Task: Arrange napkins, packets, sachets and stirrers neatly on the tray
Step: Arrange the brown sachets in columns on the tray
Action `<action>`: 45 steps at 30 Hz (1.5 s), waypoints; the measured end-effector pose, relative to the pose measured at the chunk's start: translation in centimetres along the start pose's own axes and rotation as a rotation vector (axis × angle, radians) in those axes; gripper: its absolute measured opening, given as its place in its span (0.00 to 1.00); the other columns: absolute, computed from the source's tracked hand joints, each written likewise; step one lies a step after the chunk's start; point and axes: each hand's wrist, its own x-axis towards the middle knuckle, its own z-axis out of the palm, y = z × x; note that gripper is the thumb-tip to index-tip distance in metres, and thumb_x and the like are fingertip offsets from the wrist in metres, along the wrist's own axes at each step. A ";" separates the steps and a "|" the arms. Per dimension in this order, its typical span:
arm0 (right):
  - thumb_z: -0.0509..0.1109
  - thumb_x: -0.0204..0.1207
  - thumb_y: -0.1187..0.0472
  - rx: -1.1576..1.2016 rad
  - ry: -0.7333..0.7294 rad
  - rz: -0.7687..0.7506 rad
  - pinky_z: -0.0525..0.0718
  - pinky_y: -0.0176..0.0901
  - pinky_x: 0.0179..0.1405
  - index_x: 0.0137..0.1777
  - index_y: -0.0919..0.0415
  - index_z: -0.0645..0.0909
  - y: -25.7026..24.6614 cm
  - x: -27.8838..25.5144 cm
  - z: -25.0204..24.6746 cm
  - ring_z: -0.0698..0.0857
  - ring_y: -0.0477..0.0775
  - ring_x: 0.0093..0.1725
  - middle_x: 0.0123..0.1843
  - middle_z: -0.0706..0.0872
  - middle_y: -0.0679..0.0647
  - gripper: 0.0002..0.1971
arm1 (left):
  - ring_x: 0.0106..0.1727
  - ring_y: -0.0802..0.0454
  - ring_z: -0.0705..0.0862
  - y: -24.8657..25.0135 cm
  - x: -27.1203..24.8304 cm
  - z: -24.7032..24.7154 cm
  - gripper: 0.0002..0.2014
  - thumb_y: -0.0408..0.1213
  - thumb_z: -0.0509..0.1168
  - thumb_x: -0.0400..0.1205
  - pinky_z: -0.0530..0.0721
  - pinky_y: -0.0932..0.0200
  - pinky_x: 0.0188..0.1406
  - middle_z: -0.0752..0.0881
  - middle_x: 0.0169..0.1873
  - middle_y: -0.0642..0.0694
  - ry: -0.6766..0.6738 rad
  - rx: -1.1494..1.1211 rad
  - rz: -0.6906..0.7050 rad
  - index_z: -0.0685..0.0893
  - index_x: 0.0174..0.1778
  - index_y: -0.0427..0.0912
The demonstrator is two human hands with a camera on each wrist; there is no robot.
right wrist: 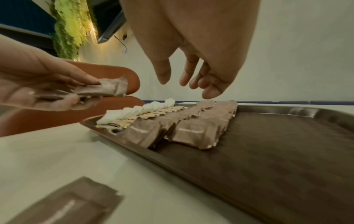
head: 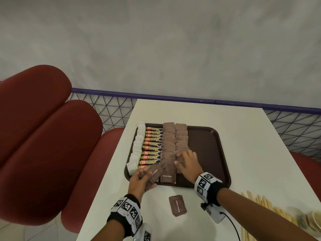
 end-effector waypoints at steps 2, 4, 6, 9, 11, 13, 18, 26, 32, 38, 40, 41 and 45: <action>0.65 0.78 0.54 0.093 -0.067 -0.036 0.72 0.47 0.68 0.64 0.57 0.75 -0.8 -0.3 0.4 0.69 0.52 0.64 0.56 0.72 0.48 0.16 | 0.44 0.44 0.87 0.1 -0.2 0.4 0.06 0.27 0.67 0.79 0.89 0.57 0.30 0.85 0.52 0.34 -0.021 0.012 0.003 0.79 0.49 0.39; 0.67 0.77 0.55 0.146 -0.146 -0.063 0.73 0.52 0.68 0.67 0.55 0.73 -1.4 -0.6 0.9 0.71 0.50 0.61 0.53 0.72 0.46 0.19 | 0.44 0.43 0.87 0.1 -0.4 0.7 0.07 0.27 0.67 0.79 0.89 0.57 0.30 0.85 0.53 0.33 -0.042 0.027 0.002 0.79 0.50 0.38; 0.70 0.75 0.56 0.232 -0.228 -0.059 0.74 0.51 0.67 0.71 0.55 0.70 -2.0 -0.9 1.5 0.72 0.49 0.61 0.55 0.74 0.47 0.25 | 0.42 0.45 0.87 0.1 -0.6 0.9 0.08 0.27 0.67 0.79 0.89 0.57 0.30 0.86 0.52 0.33 -0.065 0.041 0.003 0.79 0.51 0.37; 0.71 0.75 0.59 0.404 -0.336 -0.040 0.79 0.44 0.62 0.74 0.57 0.65 -2.7 -1.2 2.1 0.78 0.50 0.59 0.61 0.78 0.53 0.29 | 0.39 0.48 0.88 0.3 -0.8 1.0 0.07 0.27 0.68 0.78 0.89 0.57 0.32 0.87 0.48 0.37 -0.093 0.062 0.009 0.79 0.50 0.38; 0.70 0.75 0.62 0.429 -0.365 -0.013 0.78 0.33 0.51 0.71 0.57 0.68 -3.0 -1.3 2.1 0.80 0.44 0.49 0.55 0.79 0.52 0.25 | 0.38 0.50 0.88 0.4 -1.0 0.9 0.08 0.26 0.68 0.78 0.89 0.57 0.31 0.87 0.47 0.39 -0.104 0.072 0.011 0.79 0.51 0.38; 0.71 0.75 0.64 0.431 -0.368 -0.002 0.77 0.31 0.45 0.59 0.53 0.75 -2.9 -1.3 2.2 0.79 0.42 0.44 0.48 0.80 0.49 0.15 | 0.38 0.49 0.88 0.4 -1.0 0.7 0.09 0.25 0.67 0.78 0.89 0.57 0.31 0.87 0.47 0.39 -0.109 0.077 0.009 0.80 0.52 0.38; 0.72 0.72 0.68 0.354 -0.248 0.015 0.76 0.35 0.42 0.34 0.43 0.73 -2.4 -1.2 1.4 0.76 0.43 0.39 0.36 0.77 0.43 0.17 | 0.46 0.45 0.87 0.1 -0.5 0.1 0.14 0.23 0.63 0.80 0.89 0.54 0.37 0.86 0.49 0.39 -0.063 0.079 -0.021 0.78 0.58 0.42; 0.72 0.73 0.62 0.197 0.121 0.234 0.77 0.44 0.57 0.48 0.58 0.83 1.1 -0.6 -1.4 0.77 0.57 0.56 0.49 0.84 0.55 0.05 | 0.45 0.45 0.87 -0.2 -0.3 0.2 0.05 0.31 0.68 0.79 0.87 0.53 0.42 0.87 0.47 0.36 -0.087 0.073 -0.039 0.80 0.49 0.39; 0.72 0.73 0.64 0.223 0.123 0.381 0.79 0.45 0.52 0.45 0.55 0.78 3.6 -0.9 -2.5 0.84 0.60 0.51 0.49 0.87 0.61 0.06 | 0.59 0.38 0.82 -0.8 0.2 -0.5 0.10 0.23 0.59 0.82 0.88 0.54 0.43 0.82 0.57 0.36 -0.093 0.100 0.016 0.84 0.46 0.39; 0.73 0.73 0.63 0.176 -0.055 0.448 0.78 0.43 0.54 0.55 0.63 0.80 3.7 -1.1 -1.1 0.83 0.58 0.53 0.53 0.86 0.59 0.12 | 0.56 0.43 0.83 -0.5 0.2 -0.8 0.10 0.23 0.61 0.82 0.89 0.59 0.41 0.83 0.57 0.37 -0.092 0.107 0.050 0.86 0.48 0.38; 0.72 0.73 0.61 0.107 -0.102 0.443 0.79 0.46 0.57 0.56 0.61 0.80 3.5 -0.9 -0.4 0.83 0.60 0.56 0.55 0.85 0.59 0.13 | 0.60 0.40 0.82 -0.5 0.3 -1.0 0.10 0.23 0.61 0.82 0.89 0.60 0.41 0.83 0.58 0.37 -0.076 0.102 0.048 0.87 0.48 0.39; 0.72 0.73 0.59 0.065 -0.119 0.437 0.80 0.47 0.58 0.57 0.60 0.79 3.3 -0.7 0.0 0.83 0.61 0.57 0.57 0.85 0.60 0.14 | 0.61 0.39 0.82 -0.5 0.3 -1.1 0.11 0.23 0.61 0.82 0.89 0.60 0.40 0.83 0.59 0.37 -0.069 0.096 0.044 0.87 0.49 0.39; 0.67 0.76 0.54 -0.168 -0.146 0.387 0.77 0.49 0.64 0.64 0.55 0.77 2.9 -0.2 0.8 0.78 0.63 0.62 0.61 0.82 0.62 0.17 | 0.55 0.43 0.84 -0.1 0.1 -1.5 0.11 0.23 0.61 0.81 0.89 0.57 0.39 0.83 0.57 0.39 -0.066 0.048 0.002 0.84 0.55 0.38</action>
